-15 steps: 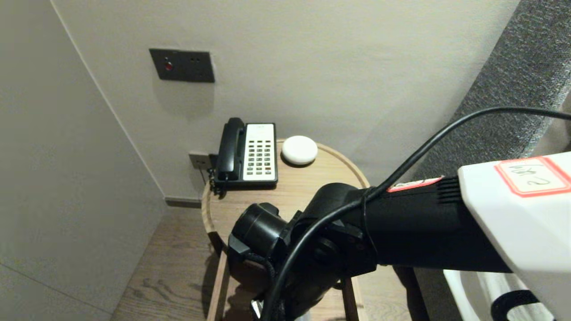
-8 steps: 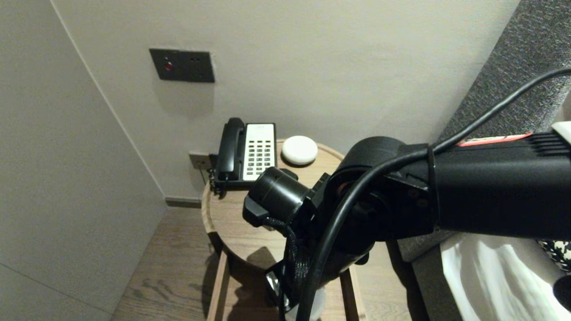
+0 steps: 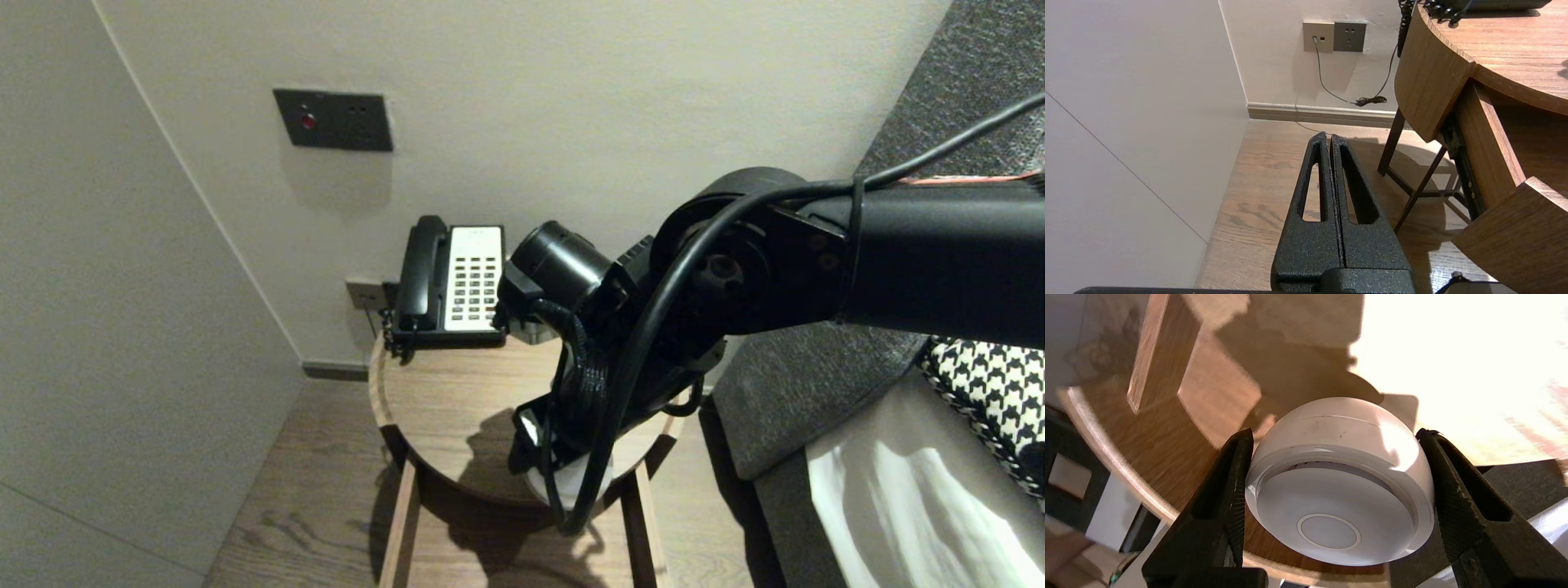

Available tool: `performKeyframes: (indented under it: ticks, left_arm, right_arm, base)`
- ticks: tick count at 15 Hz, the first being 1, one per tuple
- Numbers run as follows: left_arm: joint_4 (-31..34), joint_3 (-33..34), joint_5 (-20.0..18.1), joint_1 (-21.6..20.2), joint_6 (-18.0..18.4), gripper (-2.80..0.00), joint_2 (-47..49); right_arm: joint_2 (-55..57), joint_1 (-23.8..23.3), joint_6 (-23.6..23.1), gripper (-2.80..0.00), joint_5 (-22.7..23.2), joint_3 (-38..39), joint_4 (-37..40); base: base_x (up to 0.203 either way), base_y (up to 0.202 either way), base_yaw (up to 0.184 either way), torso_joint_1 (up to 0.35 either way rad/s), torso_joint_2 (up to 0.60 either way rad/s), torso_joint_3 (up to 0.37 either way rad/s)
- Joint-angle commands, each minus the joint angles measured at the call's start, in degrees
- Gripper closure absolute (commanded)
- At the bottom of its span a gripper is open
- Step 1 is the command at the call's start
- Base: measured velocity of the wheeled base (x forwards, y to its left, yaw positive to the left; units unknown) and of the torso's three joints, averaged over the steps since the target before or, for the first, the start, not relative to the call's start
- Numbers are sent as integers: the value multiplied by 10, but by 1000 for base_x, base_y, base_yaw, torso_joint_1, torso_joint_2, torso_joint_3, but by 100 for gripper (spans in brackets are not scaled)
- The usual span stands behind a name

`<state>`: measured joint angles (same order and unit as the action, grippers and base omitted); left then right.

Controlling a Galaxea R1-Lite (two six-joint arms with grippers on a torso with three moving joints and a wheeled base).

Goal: Take the remote control out of the drawer one by one and place them on the table

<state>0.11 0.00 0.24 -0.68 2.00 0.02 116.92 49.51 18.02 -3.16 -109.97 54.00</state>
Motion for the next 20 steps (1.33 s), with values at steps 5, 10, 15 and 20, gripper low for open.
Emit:
performKeyframes:
  ticks: [5,10,15,20]
  left_arm:
    - [1,0,0,0,0,0,0]
    - [0,0,0,0,0,0,0]
    - [0,0,0,0,0,0,0]
    - [0,0,0,0,0,0,0]
  right_arm:
    - [-2,-43,3,0,-15,-1,-28]
    - [1,-80,3,0,-15,0,-28]
    - [16,-80,-5,0,-11,0,-29]
    - [38,-79,-18,0,-11,-1,-29]
  base:
    - [0,0,0,0,0,0]
    - [0,0,0,0,0,0]
    - [0,0,0,0,0,0]
    - [0,0,0,0,0,0]
